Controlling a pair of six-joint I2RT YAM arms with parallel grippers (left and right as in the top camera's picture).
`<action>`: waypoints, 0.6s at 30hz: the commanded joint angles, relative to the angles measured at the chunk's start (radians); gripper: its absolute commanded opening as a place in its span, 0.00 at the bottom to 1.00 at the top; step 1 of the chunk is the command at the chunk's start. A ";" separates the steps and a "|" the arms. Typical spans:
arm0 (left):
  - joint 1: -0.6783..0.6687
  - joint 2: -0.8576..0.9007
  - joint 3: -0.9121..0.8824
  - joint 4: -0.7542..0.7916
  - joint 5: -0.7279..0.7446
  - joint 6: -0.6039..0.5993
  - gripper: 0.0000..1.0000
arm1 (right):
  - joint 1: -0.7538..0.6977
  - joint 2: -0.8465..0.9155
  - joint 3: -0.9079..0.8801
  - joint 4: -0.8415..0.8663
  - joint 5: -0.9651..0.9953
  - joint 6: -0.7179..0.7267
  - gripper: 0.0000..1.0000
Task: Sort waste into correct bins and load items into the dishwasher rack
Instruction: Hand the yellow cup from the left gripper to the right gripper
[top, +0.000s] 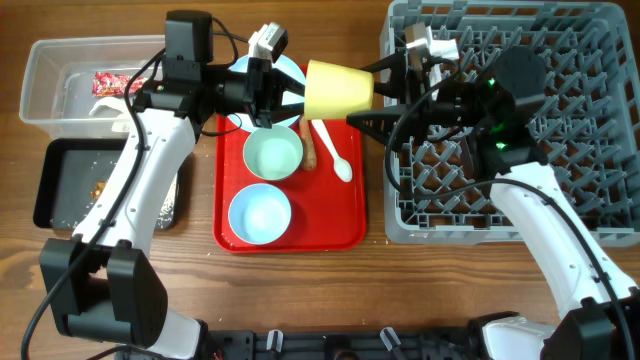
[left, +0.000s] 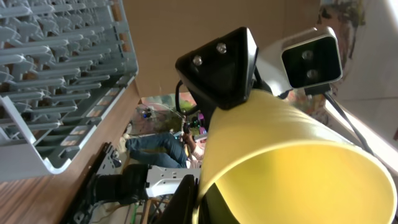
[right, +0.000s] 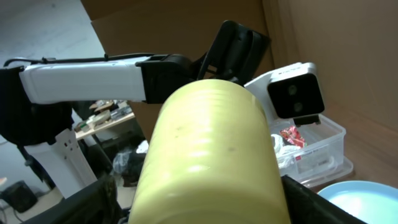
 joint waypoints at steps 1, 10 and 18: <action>-0.010 -0.021 0.005 0.000 0.027 -0.005 0.04 | 0.005 0.008 0.012 0.006 -0.032 0.000 0.73; -0.010 -0.021 0.005 -0.001 0.027 -0.002 0.32 | 0.003 0.008 0.012 0.006 -0.031 0.000 0.46; -0.007 -0.021 0.005 0.008 0.017 0.003 0.53 | -0.222 0.008 0.012 -0.073 0.015 0.075 0.42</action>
